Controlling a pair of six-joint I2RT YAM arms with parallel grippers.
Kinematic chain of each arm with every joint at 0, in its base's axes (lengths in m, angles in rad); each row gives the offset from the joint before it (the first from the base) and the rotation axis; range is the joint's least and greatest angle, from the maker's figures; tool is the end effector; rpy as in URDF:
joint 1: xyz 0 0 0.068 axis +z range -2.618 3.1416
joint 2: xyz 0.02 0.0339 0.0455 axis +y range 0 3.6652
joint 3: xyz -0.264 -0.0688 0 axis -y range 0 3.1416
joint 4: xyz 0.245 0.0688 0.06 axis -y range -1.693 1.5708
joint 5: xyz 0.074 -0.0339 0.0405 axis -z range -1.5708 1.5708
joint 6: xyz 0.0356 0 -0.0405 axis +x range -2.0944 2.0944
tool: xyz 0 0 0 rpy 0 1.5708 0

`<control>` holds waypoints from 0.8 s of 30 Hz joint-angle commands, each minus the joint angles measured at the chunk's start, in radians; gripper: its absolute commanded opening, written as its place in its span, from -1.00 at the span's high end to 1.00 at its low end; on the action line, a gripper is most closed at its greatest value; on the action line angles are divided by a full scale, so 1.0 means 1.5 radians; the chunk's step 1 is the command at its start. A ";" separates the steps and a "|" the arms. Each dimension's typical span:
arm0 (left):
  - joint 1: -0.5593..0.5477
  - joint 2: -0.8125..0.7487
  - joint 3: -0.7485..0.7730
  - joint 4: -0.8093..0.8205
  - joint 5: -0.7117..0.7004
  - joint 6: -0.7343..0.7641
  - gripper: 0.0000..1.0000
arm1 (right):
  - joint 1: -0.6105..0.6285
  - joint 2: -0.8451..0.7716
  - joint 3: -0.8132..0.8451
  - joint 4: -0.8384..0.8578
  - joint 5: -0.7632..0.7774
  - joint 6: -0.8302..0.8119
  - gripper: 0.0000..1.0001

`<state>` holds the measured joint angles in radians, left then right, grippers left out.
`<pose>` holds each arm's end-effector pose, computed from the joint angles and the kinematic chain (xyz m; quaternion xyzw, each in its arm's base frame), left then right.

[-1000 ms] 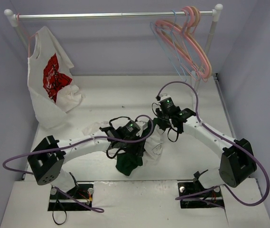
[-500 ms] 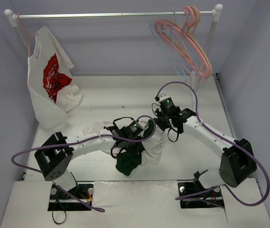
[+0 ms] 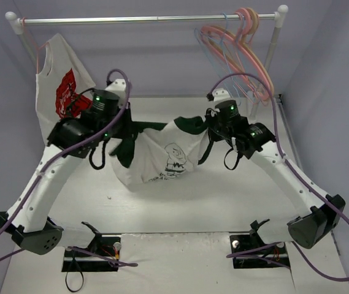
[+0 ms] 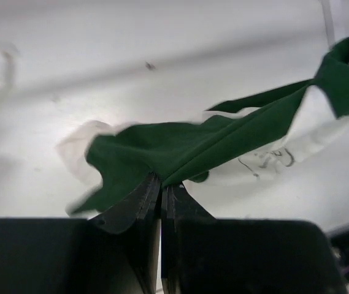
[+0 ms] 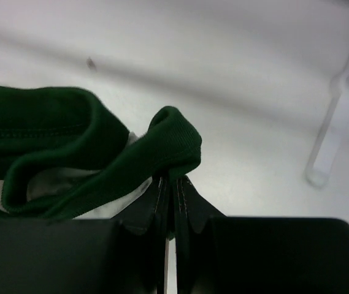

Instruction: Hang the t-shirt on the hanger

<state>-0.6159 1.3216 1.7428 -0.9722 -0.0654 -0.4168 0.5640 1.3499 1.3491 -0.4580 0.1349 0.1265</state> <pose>0.2032 -0.1409 0.4669 0.0708 0.8696 -0.2160 0.4383 0.2605 0.1591 0.3825 -0.1492 0.8350 0.1243 0.5149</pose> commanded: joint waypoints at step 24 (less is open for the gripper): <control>0.062 -0.118 0.011 0.032 -0.318 0.134 1.00 | -0.002 -0.100 0.053 0.151 -0.064 -0.139 0.72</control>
<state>-0.5304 1.1645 1.8626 -0.9665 -0.4706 -0.1848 0.5659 1.1938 1.5234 -0.2291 0.0044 -0.1162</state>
